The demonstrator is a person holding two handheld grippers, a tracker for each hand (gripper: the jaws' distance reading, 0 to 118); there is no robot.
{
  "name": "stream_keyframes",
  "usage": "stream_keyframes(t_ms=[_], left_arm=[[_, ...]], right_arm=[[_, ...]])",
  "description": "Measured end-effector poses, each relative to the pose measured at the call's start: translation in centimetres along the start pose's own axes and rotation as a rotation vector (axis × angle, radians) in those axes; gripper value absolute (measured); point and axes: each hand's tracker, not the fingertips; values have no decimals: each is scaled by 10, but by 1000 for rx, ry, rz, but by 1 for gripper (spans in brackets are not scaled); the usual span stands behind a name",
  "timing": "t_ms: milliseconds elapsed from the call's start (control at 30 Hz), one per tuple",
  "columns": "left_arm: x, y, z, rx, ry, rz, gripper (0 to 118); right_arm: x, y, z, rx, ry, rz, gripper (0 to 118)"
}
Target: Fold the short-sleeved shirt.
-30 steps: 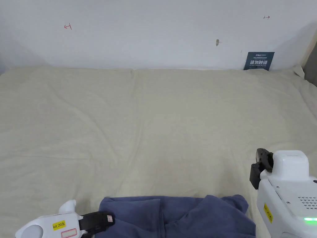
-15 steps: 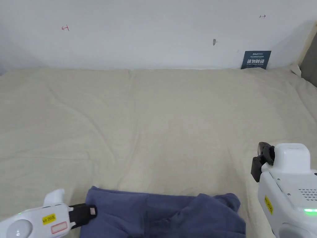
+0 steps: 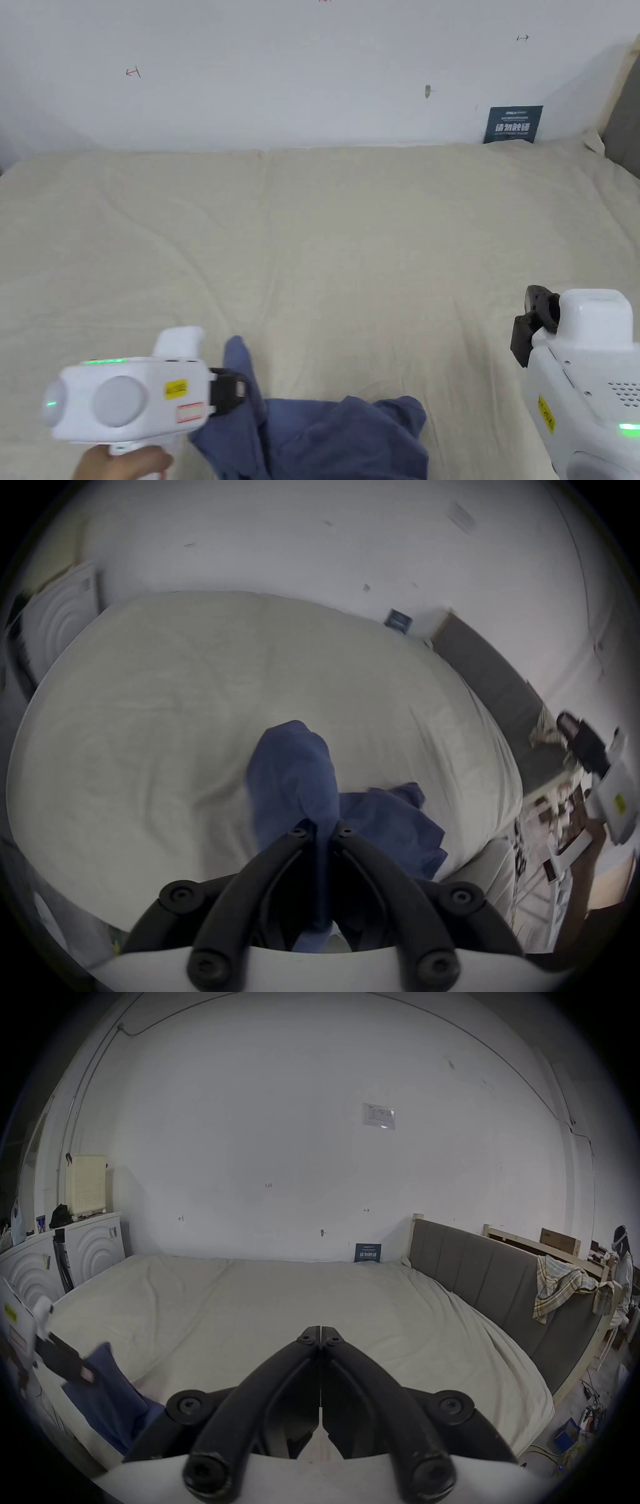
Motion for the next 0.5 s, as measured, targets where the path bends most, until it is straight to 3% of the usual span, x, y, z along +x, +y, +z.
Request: stream_keyframes(t_ms=[200,333,367,433,467,500], left_arm=[[99,-15,-82,-145,-106,-86,8],[141,-38,-139,-231,-44,-153,11],[147,-44,-151,-264,-17,-178,24],[151,-52,-166,-295,-27,-175,82],[151,-56,-165,-308,-73,-134,93],[150,-56,-161,-294,-109,-90,96]], right_arm=[[12,-2,6,4,-30,-16,0],[21,-4,9,-4,-50,-12,0],[23,-5,9,-5,-56,-12,0],[27,-5,10,-11,-63,-15,0],[29,-6,11,-11,-66,-16,0],[31,-6,12,-12,-71,-16,0]])
